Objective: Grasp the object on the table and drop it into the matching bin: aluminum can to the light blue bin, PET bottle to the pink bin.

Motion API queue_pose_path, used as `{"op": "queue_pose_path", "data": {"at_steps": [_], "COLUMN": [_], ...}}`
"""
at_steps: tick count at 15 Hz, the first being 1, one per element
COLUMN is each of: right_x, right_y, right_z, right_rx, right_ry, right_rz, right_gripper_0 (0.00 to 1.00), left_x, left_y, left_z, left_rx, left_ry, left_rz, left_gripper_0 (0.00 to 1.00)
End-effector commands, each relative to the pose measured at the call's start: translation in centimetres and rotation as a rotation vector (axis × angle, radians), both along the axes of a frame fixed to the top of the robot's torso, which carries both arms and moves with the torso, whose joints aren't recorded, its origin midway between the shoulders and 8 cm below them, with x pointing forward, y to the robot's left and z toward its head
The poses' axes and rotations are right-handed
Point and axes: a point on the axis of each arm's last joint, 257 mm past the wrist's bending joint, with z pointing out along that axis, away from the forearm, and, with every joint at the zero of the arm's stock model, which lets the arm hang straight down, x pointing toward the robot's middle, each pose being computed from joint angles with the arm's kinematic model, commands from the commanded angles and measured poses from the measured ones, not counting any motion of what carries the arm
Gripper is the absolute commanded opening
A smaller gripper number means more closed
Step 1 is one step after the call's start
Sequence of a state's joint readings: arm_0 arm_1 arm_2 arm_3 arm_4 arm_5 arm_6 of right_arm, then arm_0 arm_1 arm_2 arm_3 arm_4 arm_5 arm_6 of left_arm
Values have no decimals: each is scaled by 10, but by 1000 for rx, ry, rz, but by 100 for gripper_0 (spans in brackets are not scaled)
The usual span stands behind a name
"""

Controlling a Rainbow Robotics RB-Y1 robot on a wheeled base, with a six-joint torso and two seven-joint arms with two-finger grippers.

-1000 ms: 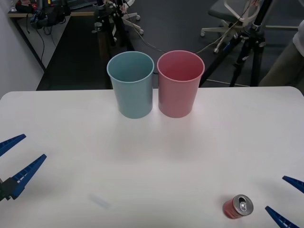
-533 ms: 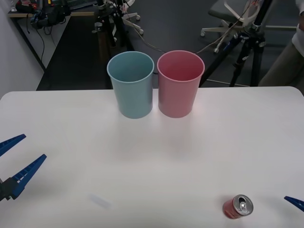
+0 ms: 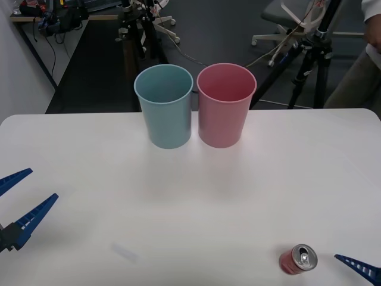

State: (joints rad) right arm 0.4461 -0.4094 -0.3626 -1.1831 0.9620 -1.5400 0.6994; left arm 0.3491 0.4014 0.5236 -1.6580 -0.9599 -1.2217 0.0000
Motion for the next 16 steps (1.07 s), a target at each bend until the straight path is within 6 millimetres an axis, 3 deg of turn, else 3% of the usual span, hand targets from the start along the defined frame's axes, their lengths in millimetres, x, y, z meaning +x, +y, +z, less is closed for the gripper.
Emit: {"op": "queue_pose_path", "data": {"at_steps": [1, 8, 16], "right_x": [6, 31, 53], "right_y": [11, 19, 48], "right_z": [-8, -23, -30], "right_rx": [-2, -28, -16], "right_ry": [2, 5, -1], "right_rz": [-9, -68, -59], "right_gripper_0": [100, 100, 100], "left_x": [0, 0, 0], "left_y": [0, 0, 0], "left_z": [0, 0, 0], "left_rx": [0, 0, 0], "left_ry": [0, 0, 0], "left_rz": [0, 0, 0], "left_gripper_0": [100, 100, 100]}}
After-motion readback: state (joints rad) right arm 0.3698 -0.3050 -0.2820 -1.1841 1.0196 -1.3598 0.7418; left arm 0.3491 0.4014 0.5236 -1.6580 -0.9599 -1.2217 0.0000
